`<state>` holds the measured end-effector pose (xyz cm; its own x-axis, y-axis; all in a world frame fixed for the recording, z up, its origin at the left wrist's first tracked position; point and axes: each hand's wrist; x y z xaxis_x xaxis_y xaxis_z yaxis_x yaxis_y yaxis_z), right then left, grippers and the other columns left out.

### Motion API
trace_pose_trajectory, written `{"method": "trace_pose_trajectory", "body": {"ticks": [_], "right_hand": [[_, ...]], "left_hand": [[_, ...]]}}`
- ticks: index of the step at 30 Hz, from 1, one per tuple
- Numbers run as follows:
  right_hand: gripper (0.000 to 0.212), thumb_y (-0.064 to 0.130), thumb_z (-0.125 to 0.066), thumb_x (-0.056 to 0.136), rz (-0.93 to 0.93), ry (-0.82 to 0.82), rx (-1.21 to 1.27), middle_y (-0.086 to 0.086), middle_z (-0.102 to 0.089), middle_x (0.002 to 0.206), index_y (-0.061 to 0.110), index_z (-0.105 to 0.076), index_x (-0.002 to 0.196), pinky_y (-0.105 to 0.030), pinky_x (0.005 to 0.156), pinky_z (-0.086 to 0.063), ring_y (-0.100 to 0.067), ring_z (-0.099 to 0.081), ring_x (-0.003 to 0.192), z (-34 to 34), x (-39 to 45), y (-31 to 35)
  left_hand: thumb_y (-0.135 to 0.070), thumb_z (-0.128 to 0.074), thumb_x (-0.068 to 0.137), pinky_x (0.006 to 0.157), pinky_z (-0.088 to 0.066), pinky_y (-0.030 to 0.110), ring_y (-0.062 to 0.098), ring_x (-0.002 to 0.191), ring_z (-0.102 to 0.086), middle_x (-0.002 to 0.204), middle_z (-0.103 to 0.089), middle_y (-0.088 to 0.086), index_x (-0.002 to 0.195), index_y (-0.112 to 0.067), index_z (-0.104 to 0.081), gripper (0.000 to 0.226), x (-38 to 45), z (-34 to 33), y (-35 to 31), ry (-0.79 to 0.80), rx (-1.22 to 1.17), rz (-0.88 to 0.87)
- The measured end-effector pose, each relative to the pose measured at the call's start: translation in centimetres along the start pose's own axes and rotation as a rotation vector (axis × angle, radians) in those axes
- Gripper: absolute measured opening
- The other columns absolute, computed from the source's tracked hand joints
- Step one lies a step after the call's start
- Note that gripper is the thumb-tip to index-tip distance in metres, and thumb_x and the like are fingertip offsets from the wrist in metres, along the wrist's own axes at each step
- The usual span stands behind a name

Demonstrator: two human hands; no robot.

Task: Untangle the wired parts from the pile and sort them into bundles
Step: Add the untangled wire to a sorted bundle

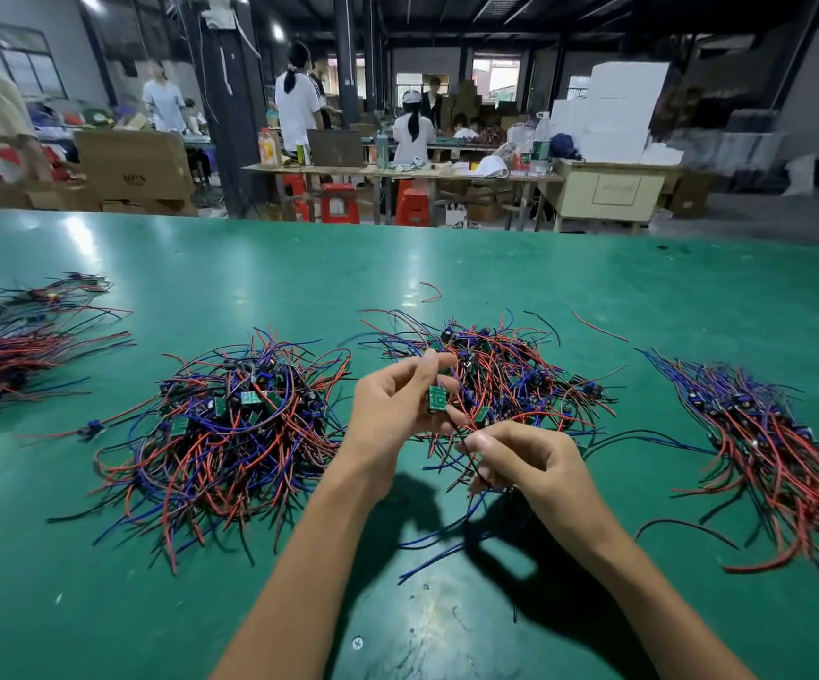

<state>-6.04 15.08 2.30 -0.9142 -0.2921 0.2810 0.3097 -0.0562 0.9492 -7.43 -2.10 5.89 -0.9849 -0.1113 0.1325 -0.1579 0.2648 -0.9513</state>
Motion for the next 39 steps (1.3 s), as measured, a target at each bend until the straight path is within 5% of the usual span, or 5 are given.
{"method": "trace_pose_trajectory", "body": {"ticks": [9,14,22,31,39], "right_hand": [[0.024,0.039,-0.067,0.092,-0.037,-0.204,-0.986,0.012,-0.065,0.117,0.033,-0.069,0.114,-0.033,0.098,-0.038,-0.014,-0.049,0.114,2.0,0.5,-1.7],[0.035,0.061,-0.06,0.089,-0.057,-0.114,-1.04,0.014,-0.055,0.113,0.039,-0.069,0.116,-0.034,0.097,-0.037,-0.01,-0.043,0.115,1.8,0.5,-2.1],[0.014,0.051,-0.068,0.09,0.003,-0.234,-0.951,0.021,-0.062,0.092,0.039,-0.073,0.084,-0.031,0.084,-0.023,-0.005,-0.05,0.096,1.8,0.5,-1.7],[0.016,0.028,-0.072,0.084,-0.114,-0.395,0.323,-0.004,-0.075,0.075,0.015,-0.075,0.093,-0.018,0.059,-0.056,-0.007,-0.063,0.057,2.0,1.4,0.0],[0.021,0.039,-0.073,0.076,-0.068,-0.396,0.219,0.008,-0.078,0.087,0.021,-0.08,0.086,-0.007,0.058,-0.044,0.005,-0.061,0.067,2.1,1.4,-0.5]], "left_hand": [[-0.032,-0.057,0.101,0.062,-0.04,0.033,0.035,0.082,-0.068,0.101,-0.075,0.017,0.119,-0.014,-0.073,0.03,-0.2,6.0,-3.1,-1.025,1.053,-0.43],[-0.035,-0.05,0.103,0.088,-0.047,0.05,0.037,0.124,-0.043,0.139,-0.039,0.02,0.135,-0.011,-0.055,0.04,0.3,7.2,-2.1,-0.865,1.274,0.08],[-0.031,-0.067,0.09,0.108,-0.026,0.056,0.035,0.142,-0.014,0.163,-0.005,0.017,0.144,-0.021,-0.045,0.059,0.1,4.1,-0.7,-0.764,1.479,-0.072],[-0.031,-0.058,0.101,0.071,-0.042,0.011,0.001,0.083,-0.064,0.091,-0.074,-0.007,0.114,-0.024,-0.069,0.019,-0.9,-1.4,1.0,0.087,0.712,-0.281],[-0.009,-0.062,0.099,0.058,-0.049,0.017,0.011,0.058,-0.063,0.083,-0.074,0.016,0.112,0.002,-0.073,0.021,-1.6,-3.0,2.4,0.335,0.358,-0.005]]}}
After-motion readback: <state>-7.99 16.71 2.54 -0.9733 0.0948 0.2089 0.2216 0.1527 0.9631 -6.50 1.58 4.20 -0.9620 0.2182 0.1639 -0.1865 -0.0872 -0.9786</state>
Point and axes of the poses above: each hand's wrist, its own x-axis towards the middle knuckle, its own z-axis out of the back of the hand, y = z × x
